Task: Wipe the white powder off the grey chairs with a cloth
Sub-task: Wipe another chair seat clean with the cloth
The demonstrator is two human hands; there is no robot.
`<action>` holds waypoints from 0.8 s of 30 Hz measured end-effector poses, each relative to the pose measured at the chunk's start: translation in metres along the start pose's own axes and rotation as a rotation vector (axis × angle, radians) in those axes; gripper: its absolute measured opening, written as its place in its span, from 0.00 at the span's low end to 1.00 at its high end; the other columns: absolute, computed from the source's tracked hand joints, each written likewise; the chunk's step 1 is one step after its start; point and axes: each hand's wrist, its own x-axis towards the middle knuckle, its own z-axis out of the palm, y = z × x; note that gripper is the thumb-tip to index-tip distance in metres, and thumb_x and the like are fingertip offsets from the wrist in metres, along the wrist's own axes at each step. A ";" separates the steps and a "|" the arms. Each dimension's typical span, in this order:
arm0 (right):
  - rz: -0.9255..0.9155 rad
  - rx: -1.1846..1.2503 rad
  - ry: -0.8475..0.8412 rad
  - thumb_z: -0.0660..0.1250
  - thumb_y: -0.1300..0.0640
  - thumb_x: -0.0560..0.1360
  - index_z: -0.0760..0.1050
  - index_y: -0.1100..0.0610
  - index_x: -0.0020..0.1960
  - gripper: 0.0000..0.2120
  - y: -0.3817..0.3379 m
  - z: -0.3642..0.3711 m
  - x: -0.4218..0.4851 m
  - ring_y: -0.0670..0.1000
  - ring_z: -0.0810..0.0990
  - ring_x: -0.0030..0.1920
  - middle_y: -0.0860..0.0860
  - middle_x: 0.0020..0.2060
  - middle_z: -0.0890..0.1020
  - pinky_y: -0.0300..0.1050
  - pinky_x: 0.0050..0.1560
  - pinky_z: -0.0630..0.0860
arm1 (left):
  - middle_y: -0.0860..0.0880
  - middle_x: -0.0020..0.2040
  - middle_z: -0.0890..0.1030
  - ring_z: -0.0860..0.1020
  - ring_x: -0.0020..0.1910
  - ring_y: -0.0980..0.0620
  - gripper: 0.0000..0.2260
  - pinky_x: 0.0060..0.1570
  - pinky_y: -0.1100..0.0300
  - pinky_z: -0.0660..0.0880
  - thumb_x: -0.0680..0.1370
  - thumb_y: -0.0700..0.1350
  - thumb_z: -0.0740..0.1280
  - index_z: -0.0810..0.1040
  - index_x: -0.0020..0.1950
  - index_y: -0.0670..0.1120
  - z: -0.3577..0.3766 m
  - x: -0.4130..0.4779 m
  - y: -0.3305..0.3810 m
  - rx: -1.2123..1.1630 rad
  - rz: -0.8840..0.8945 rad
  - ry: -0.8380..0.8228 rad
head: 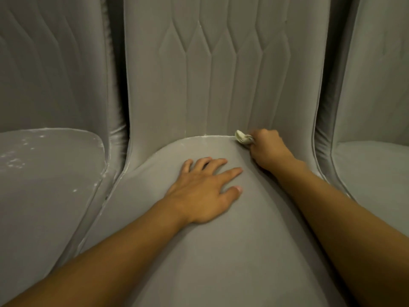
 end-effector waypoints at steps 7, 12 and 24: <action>0.059 -0.176 -0.015 0.61 0.64 0.77 0.76 0.64 0.52 0.07 0.031 -0.023 -0.033 0.68 0.78 0.49 0.66 0.50 0.80 0.50 0.43 0.70 | 0.59 0.82 0.53 0.48 0.80 0.54 0.25 0.78 0.44 0.44 0.81 0.68 0.47 0.52 0.79 0.70 0.001 0.001 -0.003 -0.012 0.010 0.013; 0.110 -0.191 -0.017 0.61 0.62 0.78 0.77 0.62 0.51 0.07 0.047 -0.035 -0.067 0.66 0.78 0.50 0.64 0.50 0.79 0.47 0.43 0.69 | 0.59 0.82 0.50 0.47 0.81 0.54 0.25 0.78 0.43 0.42 0.82 0.68 0.46 0.50 0.79 0.70 0.000 -0.003 0.002 0.001 -0.011 -0.017; -0.017 -0.169 -0.075 0.63 0.63 0.77 0.78 0.56 0.51 0.07 0.047 -0.046 -0.081 0.61 0.77 0.45 0.60 0.46 0.80 0.46 0.42 0.68 | 0.58 0.83 0.48 0.46 0.81 0.53 0.25 0.79 0.43 0.42 0.82 0.66 0.45 0.47 0.80 0.69 0.003 -0.001 0.005 0.058 -0.026 -0.041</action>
